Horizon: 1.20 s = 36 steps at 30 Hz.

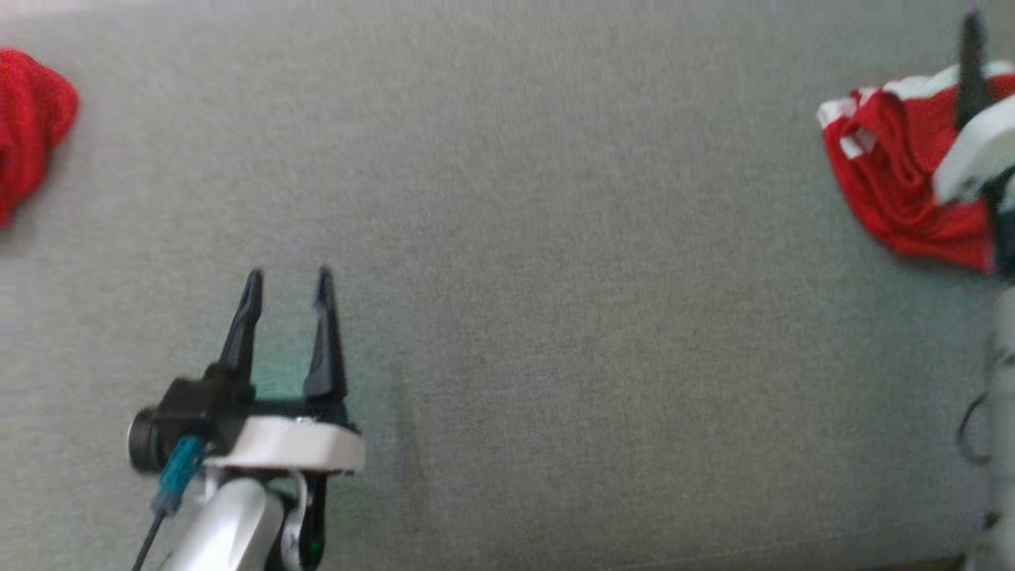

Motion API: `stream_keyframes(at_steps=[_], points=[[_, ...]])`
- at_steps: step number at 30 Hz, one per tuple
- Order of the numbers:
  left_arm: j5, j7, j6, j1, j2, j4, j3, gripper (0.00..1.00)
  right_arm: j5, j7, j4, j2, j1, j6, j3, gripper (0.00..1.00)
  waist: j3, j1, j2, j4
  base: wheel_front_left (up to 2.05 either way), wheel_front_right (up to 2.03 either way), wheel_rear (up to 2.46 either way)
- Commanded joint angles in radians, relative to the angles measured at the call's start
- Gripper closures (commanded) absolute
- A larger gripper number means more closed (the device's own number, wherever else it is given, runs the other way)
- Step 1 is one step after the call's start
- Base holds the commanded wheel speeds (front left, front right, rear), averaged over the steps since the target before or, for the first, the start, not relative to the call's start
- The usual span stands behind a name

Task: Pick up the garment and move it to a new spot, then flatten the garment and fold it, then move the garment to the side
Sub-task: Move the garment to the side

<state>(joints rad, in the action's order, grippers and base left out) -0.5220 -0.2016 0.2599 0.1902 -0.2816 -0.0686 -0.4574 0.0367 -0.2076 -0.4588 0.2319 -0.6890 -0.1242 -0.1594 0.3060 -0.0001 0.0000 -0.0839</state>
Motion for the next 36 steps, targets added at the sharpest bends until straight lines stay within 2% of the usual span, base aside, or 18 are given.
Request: stream_keyframes(at_steps=[1, 9, 14, 22, 26, 36], points=[[-0.007, -0.013, 0.005, -0.014, -0.017, 0.012, 0.045, 0.0, 0.009, 0.026, 0.044, -0.019, 0.031, -0.007, 0.026, 0.0, -0.068, 0.0001, 0.0, 0.019, 0.0, 0.0, 0.0], [-0.046, -0.029, 0.011, -0.11, -0.026, -0.046, 0.077, 0.0, -0.004, 0.156, 0.098, -0.125, 0.252, -0.007, 0.12, 0.0, -0.232, 0.0001, 0.0, 0.06, 0.0, 0.0, 0.0], [-0.059, -0.029, 0.015, -0.182, -0.038, -0.058, 0.075, 0.0, -0.022, 0.188, 0.145, -0.17, 0.405, -0.007, 0.155, 0.0, -0.305, 0.0001, 0.0, 0.077, 0.0, 0.0, 0.0], [-0.072, -0.019, 0.02, -0.247, -0.051, -0.045, 0.068, 0.0, -0.067, 0.199, 0.25, -0.181, 0.57, -0.007, 0.194, 0.0, -0.342, 0.0001, 0.0, 0.105, 0.0, 0.0, 0.0], [-0.079, -0.015, 0.021, -0.258, -0.043, -0.043, 0.06, 0.0, -0.129, 0.214, 0.304, -0.181, 0.649, -0.007, 0.214, 0.0, -0.351, 0.0001, 0.0, 0.118, 0.0, 0.0, 0.0], [-0.076, -0.001, 0.019, -0.246, -0.034, -0.046, 0.035, 0.0, -0.156, 0.263, 0.359, -0.182, 0.743, -0.007, 0.233, 0.0, -0.36, 0.0001, 0.0, 0.128, 0.0, 0.0, 0.0]])
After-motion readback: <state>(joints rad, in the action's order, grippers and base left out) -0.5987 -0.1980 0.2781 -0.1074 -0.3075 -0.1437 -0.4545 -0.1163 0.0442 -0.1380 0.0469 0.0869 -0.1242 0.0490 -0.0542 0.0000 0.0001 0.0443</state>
